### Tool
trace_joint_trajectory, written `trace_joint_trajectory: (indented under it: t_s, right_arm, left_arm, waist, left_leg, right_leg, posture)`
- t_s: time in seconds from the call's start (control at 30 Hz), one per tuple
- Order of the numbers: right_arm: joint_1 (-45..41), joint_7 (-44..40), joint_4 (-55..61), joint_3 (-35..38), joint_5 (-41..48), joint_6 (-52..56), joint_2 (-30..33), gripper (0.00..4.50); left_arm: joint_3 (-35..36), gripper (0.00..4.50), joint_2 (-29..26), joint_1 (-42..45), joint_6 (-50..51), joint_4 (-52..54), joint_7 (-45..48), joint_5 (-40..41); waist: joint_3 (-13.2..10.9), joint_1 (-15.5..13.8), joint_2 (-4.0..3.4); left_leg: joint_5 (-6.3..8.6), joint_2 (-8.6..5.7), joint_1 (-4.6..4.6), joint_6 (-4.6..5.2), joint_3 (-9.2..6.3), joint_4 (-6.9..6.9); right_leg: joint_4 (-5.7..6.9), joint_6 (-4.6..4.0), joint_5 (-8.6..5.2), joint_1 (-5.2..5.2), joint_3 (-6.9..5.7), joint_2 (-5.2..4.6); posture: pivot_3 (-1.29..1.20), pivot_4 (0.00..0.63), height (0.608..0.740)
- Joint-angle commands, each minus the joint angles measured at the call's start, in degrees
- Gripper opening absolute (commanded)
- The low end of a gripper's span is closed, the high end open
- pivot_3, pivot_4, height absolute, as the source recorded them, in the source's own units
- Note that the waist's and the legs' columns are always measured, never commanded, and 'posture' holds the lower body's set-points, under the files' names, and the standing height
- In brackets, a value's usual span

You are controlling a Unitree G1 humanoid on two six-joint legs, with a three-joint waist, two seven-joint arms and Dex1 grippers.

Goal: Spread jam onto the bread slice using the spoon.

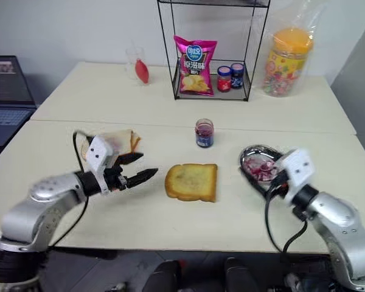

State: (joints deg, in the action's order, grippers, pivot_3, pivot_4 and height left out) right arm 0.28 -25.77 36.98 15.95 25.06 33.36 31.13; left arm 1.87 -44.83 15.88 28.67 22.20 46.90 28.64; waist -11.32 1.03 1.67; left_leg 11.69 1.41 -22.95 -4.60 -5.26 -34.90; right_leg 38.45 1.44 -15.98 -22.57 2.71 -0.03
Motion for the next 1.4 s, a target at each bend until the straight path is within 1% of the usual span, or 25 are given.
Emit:
trace_joint_trajectory:
  t_s: [0.03,0.07,0.2,0.27,0.43,0.57,0.63,0.83,0.97,1.33,1.4]
  right_arm:
    - [-0.4,4.5,-2.8,9.2,6.2,1.5,-4.0,4.5]
    - [-0.7,5.4,-3.6,10.4,7.1,2.1,-4.8,4.5]
    - [-2.4,8.2,-9.1,12.7,8.9,3.5,-6.9,4.5]
    - [-5.4,9.6,-15.6,13.4,10.5,4.4,-8.5,4.5]
    - [-11.8,10.3,-25.6,16.0,16.0,6.8,-10.2,4.5]
    - [-15.1,8.8,-33.3,16.3,16.5,7.3,-8.2,4.5]
    - [-17.0,7.6,-37.3,17.1,18.0,8.2,-7.4,4.5]
    - [-21.9,2.2,-46.3,15.2,18.5,8.8,-4.9,4.5]
    - [-24.7,-1.0,-50.7,13.1,17.5,9.1,-4.0,4.5]
    - [-30.9,-4.4,-59.7,12.3,16.7,8.2,-3.5,4.5]
    - [-31.5,-4.9,-61.2,12.4,16.4,7.7,-3.4,4.13]
  left_arm:
    - [-5.0,4.46,-1.8,4.6,1.6,3.5,7.9,1.9]
    - [-5.7,4.46,-2.1,5.4,1.7,3.9,9.1,2.1]
    - [-7.8,4.46,0.0,9.6,3.1,4.0,10.8,2.7]
    - [-10.0,4.46,1.7,11.3,2.9,3.4,10.8,1.7]
    - [-12.7,4.46,4.2,12.1,1.8,2.4,10.5,-0.9]
    - [-12.9,4.46,5.2,11.7,2.7,3.3,11.1,0.0]
    - [-13.5,4.46,4.8,10.9,2.3,3.6,12.0,-0.7]
    - [-13.5,4.46,5.4,10.7,4.2,4.1,11.9,0.2]
    - [-14.4,4.46,5.7,11.0,4.0,4.0,11.9,-0.7]
    - [-14.6,4.46,5.7,11.7,4.3,3.5,12.2,-1.3]
    - [-14.6,4.5,5.7,11.8,4.4,3.6,12.1,-1.4]
  waist:
    - [0.0,0.2,0.05]
    - [0.0,0.3,0.05]
    - [-0.1,0.8,0.01]
    - [-0.1,1.0,0.01]
    - [-0.1,1.3,-0.06]
    - [-0.1,1.3,-0.08]
    - [-0.1,1.3,-0.08]
    - [-0.1,1.6,-0.09]
    - [-0.1,2.0,-0.09]
    - [-0.1,2.2,-0.09]
    - [-0.1,2.2,-0.09]
  left_leg:
    - [0.0,0.02,-0.02,0.0,0.01,0.01]
    - [0.0,0.03,-0.03,0.0,0.01,0.01]
    - [0.0,0.08,-0.03,0.01,0.04,0.01]
    - [0.01,0.11,0.04,0.02,0.06,0.01]
    - [0.0,0.15,0.09,0.03,0.15,-0.03]
    - [0.0,0.18,-0.01,0.04,0.19,-0.01]
    - [0.0,0.18,-0.02,0.04,0.23,0.0]
    - [0.0,0.21,0.02,0.05,0.71,-0.02]
    - [0.0,0.2,0.05,0.05,0.84,-0.05]
    - [0.0,0.2,0.03,0.05,0.9,-0.05]
    - [0.0,0.21,0.03,0.05,0.9,-0.05]
  right_leg:
    - [-0.01,0.16,0.09,-0.02,-0.01,0.01]
    - [-0.01,0.3,0.17,-0.03,-0.02,0.03]
    - [0.08,0.3,0.17,-0.1,0.01,0.11]
    - [0.19,0.26,0.15,-0.11,0.04,0.15]
    - [0.36,0.27,0.16,-0.15,0.22,0.28]
    - [0.44,0.26,0.15,-0.35,0.31,0.36]
    - [0.44,0.26,0.15,-0.37,0.35,0.36]
    - [0.51,0.41,0.25,-0.56,0.9,0.43]
    - [0.51,0.51,0.31,-0.58,1.05,0.44]
    - [0.5,0.54,0.33,-0.62,1.12,0.45]
    - [0.51,0.56,0.34,-0.62,1.13,0.46]
  posture:
    - [0.0,0.15,0.74]
    - [0.0,0.15,0.74]
    - [0.0,0.15,0.74]
    - [0.0,0.15,0.74]
    - [0.0,0.15,0.74]
    - [0.0,0.15,0.74]
    - [0.0,0.15,0.74]
    - [0.0,0.15,0.74]
    - [0.0,0.15,0.74]
    - [0.0,0.15,0.74]
    - [0.0,0.15,0.74]
